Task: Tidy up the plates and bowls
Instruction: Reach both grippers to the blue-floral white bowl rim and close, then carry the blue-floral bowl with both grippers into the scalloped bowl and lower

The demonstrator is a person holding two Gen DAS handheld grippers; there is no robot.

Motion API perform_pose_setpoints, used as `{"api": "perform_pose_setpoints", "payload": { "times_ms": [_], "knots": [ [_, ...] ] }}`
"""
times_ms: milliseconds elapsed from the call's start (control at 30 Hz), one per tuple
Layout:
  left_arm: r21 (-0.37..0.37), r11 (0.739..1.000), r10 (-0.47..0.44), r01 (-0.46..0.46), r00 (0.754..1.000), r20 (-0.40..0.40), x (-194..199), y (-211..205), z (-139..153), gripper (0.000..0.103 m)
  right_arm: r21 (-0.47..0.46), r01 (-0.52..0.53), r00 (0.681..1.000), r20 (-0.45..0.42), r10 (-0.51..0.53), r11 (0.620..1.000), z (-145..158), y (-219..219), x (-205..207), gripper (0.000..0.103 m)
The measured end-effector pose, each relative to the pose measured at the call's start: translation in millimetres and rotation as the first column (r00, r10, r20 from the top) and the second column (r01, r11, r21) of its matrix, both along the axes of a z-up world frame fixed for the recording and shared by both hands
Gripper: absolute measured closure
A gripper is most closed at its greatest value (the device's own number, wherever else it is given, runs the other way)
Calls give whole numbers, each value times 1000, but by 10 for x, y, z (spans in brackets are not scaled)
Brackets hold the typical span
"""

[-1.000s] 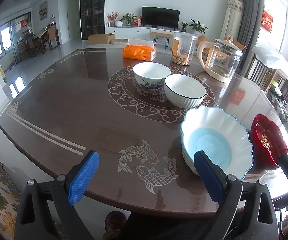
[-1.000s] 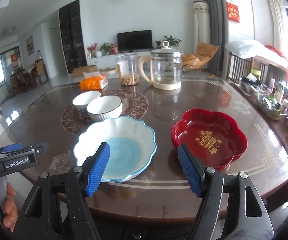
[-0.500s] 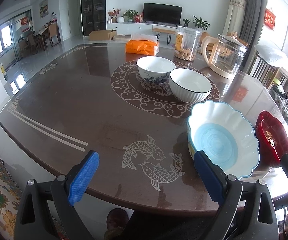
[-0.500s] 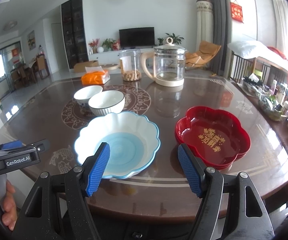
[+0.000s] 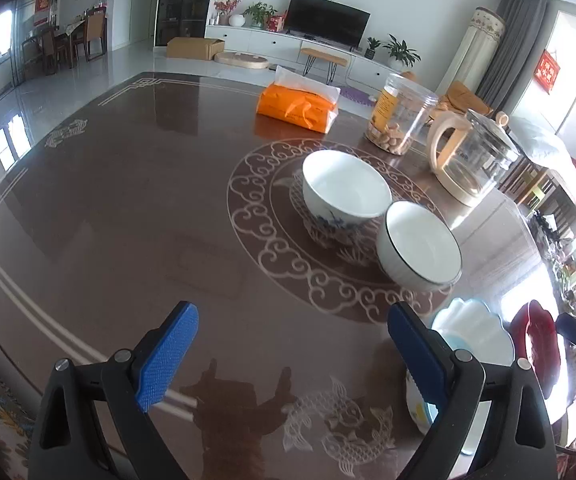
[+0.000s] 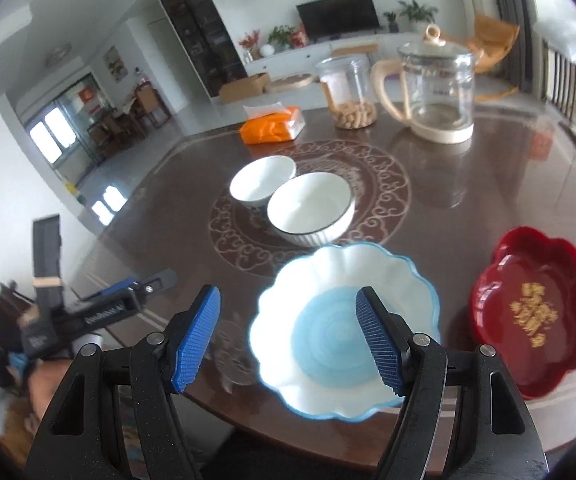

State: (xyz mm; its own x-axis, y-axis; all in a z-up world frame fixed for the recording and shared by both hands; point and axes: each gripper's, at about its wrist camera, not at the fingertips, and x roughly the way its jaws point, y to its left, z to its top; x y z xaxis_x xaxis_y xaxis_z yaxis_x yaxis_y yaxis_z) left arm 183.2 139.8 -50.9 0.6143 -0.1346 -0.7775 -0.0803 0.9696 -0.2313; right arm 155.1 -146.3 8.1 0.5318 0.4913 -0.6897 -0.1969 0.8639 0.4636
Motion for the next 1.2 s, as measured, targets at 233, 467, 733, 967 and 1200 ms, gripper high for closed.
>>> {"api": "perform_pose_setpoints", "payload": {
  "times_ms": [233,467,733,967,1200],
  "knots": [
    [-112,993,35,-44,996,-82,1038,237,-78,9,25,23,993,-112,-20,999,-50,476,1387,29],
    [-116,993,2,-25,982,-189,1646,100,-447,32,-129,6,972,-232,-36,992,-662,805,2317,49],
    [-129,991,-60,31,972,-227,1875,-60,-625,83,-208,-47,957,-290,-16,977,-1032,999,2601,68],
    [-127,991,-61,39,982,-180,1726,-51,-436,94,-180,-32,955,-295,-23,983,-1034,1007,2529,94],
    [-106,992,-79,71,995,-69,989,-69,286,94,-95,-62,979,-201,42,994,-397,963,2005,94]
  ]
}}
